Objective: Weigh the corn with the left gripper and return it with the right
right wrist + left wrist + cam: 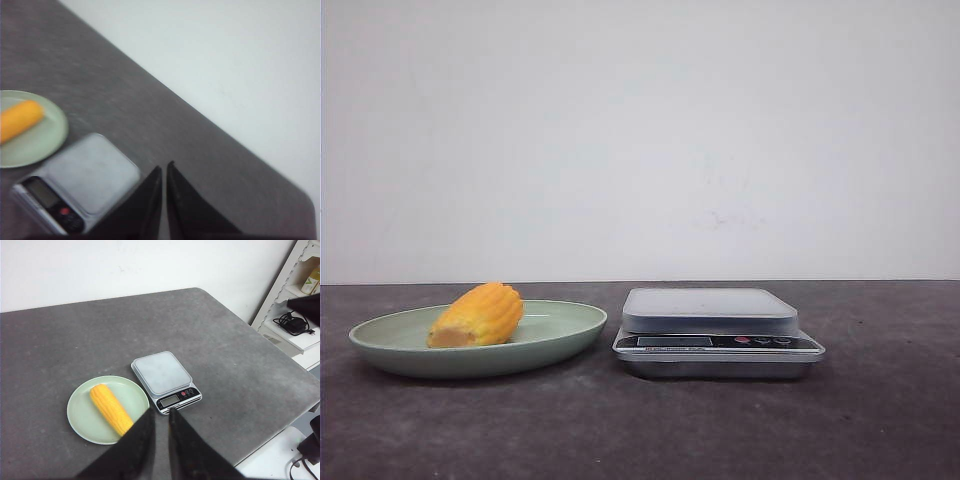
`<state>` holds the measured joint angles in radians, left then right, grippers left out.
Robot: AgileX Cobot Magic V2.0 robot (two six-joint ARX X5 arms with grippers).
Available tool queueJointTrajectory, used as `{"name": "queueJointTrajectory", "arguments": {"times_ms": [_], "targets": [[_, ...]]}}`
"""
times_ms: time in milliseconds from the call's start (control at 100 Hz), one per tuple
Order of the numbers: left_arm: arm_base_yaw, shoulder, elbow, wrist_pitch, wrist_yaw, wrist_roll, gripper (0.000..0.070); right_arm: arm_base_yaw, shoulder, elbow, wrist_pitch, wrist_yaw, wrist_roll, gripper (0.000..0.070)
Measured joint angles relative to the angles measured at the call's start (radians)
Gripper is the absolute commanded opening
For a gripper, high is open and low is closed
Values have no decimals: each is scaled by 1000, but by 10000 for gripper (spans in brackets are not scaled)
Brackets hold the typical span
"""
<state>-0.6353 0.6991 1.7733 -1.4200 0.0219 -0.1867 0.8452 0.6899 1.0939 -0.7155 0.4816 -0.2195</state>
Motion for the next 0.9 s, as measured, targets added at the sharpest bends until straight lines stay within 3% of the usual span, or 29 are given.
{"name": "queueJointTrajectory", "arguments": {"times_ms": [120, 240, 420, 530, 640, 900], "targets": [[0, 0, 0, 0, 0, 0, 11, -175, -185, -244, 171, -42, 27, 10], [0, 0, 0, 0, 0, 0, 11, -359, -421, -464, 304, -134, 38, 10], [0, 0, 0, 0, 0, 0, 10, -534, -605, -673, 312, -97, 102, 10], [0, 0, 0, 0, 0, 0, 10, -597, -625, -770, 316, -126, 152, 10], [0, 0, 0, 0, 0, 0, 10, -644, -635, -844, 335, -237, 171, 10], [0, 0, 0, 0, 0, 0, 11, -775, -686, -1031, 539, -537, 194, 10]]}}
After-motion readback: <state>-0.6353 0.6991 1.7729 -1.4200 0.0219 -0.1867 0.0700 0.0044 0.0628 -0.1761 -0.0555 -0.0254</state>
